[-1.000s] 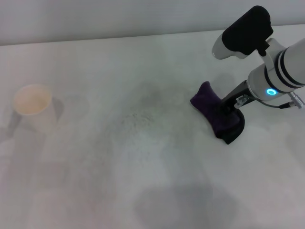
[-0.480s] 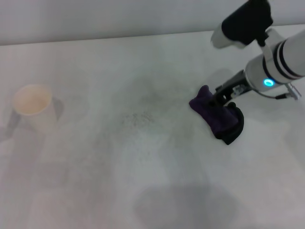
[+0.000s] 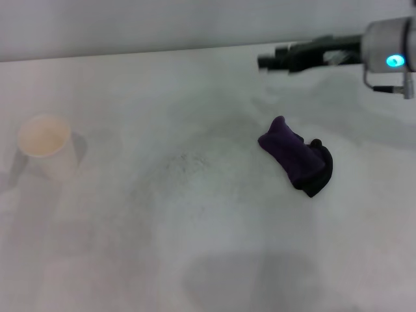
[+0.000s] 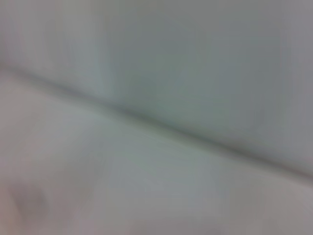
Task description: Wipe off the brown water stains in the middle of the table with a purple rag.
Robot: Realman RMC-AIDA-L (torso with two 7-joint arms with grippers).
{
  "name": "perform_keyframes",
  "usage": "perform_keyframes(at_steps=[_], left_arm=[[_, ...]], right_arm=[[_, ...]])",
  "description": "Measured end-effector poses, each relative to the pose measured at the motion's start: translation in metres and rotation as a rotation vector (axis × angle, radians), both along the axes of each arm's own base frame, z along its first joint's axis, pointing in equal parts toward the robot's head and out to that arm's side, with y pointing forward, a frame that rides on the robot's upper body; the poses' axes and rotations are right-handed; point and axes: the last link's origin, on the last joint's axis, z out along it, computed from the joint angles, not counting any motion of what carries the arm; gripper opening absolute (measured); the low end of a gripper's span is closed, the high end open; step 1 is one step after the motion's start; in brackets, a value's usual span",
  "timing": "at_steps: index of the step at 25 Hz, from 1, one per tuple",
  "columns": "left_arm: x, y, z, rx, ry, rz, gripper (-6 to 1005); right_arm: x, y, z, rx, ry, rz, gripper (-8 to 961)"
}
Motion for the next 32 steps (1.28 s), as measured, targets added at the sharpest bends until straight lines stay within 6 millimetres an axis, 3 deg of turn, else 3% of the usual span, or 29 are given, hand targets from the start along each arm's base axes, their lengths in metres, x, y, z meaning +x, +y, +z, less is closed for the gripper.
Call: perform_keyframes(at_steps=[1,4,7,9,11,12,14,16,19,26,32], left_arm=[[0.000,0.000,0.000,0.000,0.000,0.000,893],[0.000,0.000,0.000,0.000,0.000,-0.001,893],[-0.001,-0.001,0.000,0.000,0.000,0.002,892],[-0.001,-0.001,0.000,0.001,0.000,0.002,892],[0.000,0.000,0.000,0.001,0.000,0.001,892],[0.000,0.000,0.000,0.001,0.000,0.000,892],[0.000,0.001,0.000,0.001,0.000,0.000,892],[0.000,0.001,0.001,0.002,0.000,0.002,892],[-0.001,0.001,0.000,-0.001,-0.001,0.010,893],[-0.004,0.003,0.002,0.009,-0.009,0.033,893],[-0.005,0.003,0.003,0.022,-0.018,0.040,893]], right_arm=[[0.000,0.000,0.000,0.000,0.000,0.000,518],[0.026,-0.008,0.019,0.150,0.271,0.046,536],[0.054,-0.021,0.033,0.342,0.390,0.085,554],[0.086,-0.036,0.042,0.541,0.339,0.098,565],[0.096,-0.041,0.043,0.597,0.298,0.097,577],[0.115,-0.049,0.040,0.696,0.223,0.063,583],[0.123,-0.052,0.038,0.737,0.185,0.047,595],[0.148,-0.061,0.030,0.855,0.082,-0.070,606],[0.158,-0.065,0.022,0.885,-0.002,-0.117,624],[0.158,-0.071,-0.002,0.856,-0.164,-0.080,832],[0.156,-0.071,-0.003,0.865,-0.152,-0.071,860]])
